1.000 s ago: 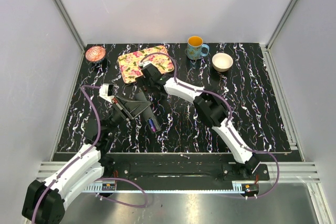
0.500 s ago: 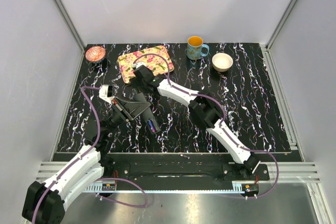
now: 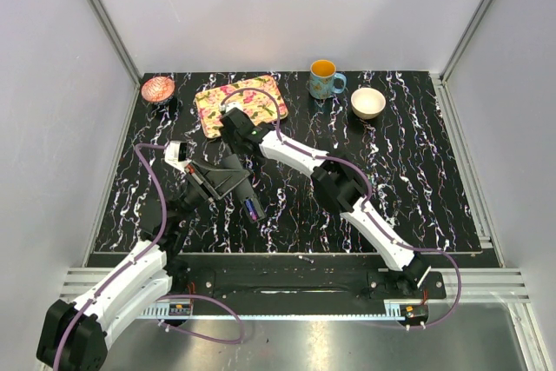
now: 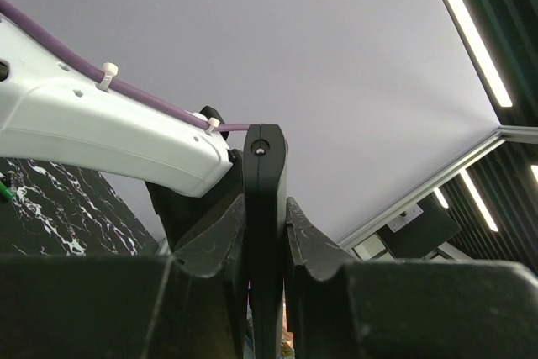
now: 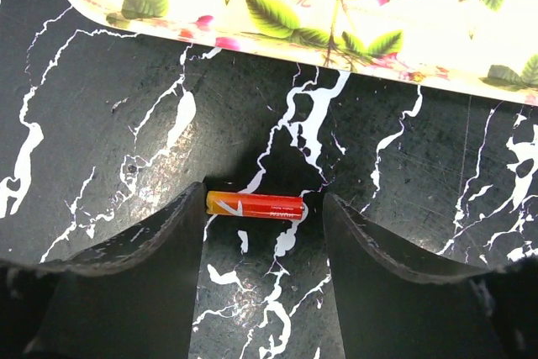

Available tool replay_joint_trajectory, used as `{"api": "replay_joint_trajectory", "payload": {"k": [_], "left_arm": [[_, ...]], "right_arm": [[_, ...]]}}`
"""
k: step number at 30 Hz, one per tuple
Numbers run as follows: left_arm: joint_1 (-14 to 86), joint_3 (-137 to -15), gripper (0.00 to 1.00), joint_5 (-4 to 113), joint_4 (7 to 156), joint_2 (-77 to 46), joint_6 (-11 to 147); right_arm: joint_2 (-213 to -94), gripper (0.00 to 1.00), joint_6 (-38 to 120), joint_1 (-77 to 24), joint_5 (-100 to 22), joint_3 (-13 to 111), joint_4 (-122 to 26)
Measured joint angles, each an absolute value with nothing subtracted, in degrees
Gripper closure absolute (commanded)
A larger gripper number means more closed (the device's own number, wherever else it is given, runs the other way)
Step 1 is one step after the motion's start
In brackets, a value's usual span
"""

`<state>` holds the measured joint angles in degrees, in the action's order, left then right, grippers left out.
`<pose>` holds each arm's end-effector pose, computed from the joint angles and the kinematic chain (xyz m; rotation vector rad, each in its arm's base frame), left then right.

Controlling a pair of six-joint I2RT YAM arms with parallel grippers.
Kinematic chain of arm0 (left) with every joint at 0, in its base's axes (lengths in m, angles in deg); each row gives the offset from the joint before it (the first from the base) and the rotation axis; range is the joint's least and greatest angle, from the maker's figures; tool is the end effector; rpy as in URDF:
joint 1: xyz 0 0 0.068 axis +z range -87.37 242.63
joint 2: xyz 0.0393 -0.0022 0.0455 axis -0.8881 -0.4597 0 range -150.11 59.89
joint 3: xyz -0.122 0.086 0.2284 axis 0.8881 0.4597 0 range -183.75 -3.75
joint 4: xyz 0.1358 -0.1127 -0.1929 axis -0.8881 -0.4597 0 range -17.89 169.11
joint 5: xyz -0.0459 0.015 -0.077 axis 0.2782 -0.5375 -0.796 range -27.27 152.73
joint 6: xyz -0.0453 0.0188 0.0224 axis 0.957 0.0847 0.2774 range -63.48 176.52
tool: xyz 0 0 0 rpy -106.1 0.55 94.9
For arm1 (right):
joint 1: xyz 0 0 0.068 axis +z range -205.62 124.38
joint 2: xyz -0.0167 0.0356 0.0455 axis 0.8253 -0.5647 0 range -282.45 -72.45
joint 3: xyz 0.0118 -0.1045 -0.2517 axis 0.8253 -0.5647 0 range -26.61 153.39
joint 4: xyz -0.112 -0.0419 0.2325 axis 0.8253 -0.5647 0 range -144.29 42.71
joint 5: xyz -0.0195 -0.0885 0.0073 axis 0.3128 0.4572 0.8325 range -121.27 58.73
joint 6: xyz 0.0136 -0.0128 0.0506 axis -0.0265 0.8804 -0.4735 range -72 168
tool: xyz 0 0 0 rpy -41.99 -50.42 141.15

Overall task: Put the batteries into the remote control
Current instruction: Pick up the battery from the center of the board, then place the battery at the center of the board.

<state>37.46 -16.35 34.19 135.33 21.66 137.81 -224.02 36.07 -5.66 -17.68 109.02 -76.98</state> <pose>0.1286 -0.0792 0.2785 -0.0932 1.3230 -1.8856 0.3796 0.4388 0.1519 -0.6578 2.2591 0.2527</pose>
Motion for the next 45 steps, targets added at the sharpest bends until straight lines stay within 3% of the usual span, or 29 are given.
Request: {"api": "replay_joint_trajectory", "payload": {"k": [7, 11, 15, 19, 23, 30, 34, 45], "left_arm": [[37.5, -16.3, 1.00, 34.2, 135.3, 21.7, 138.0], [37.5, -16.3, 1.00, 34.2, 135.3, 21.7, 138.0], [37.5, -16.3, 1.00, 34.2, 135.3, 21.7, 138.0], [37.5, -16.3, 1.00, 34.2, 135.2, 21.8, 138.0], [37.5, -16.3, 1.00, 34.2, 135.3, 22.0, 137.9], [37.5, -16.3, 1.00, 34.2, 135.8, 21.0, 137.1], [37.5, -16.3, 1.00, 34.4, 136.9, 19.2, 136.6], [37.5, -13.4, 1.00, 35.5, 143.6, 12.7, 137.6]], "right_arm": [[-224.0, 0.58, 36.0, -5.4, -17.1, 109.0, -77.0], [-224.0, 0.84, 35.7, -5.4, -16.9, 108.9, -76.9], [-223.6, 1.00, 34.8, -5.3, -16.2, 107.7, -76.0], [-220.2, 1.00, 31.6, -5.6, -15.1, 101.8, -74.6], [-211.5, 1.00, 26.1, -7.3, -15.2, 88.4, -74.2], [-188.5, 1.00, 9.9, -15.6, -12.2, 60.3, -76.1], [-177.7, 1.00, -3.3, -16.9, -10.7, 50.8, -80.7], [-175.1, 1.00, -29.4, -16.2, -11.4, 37.6, -88.7]]}}
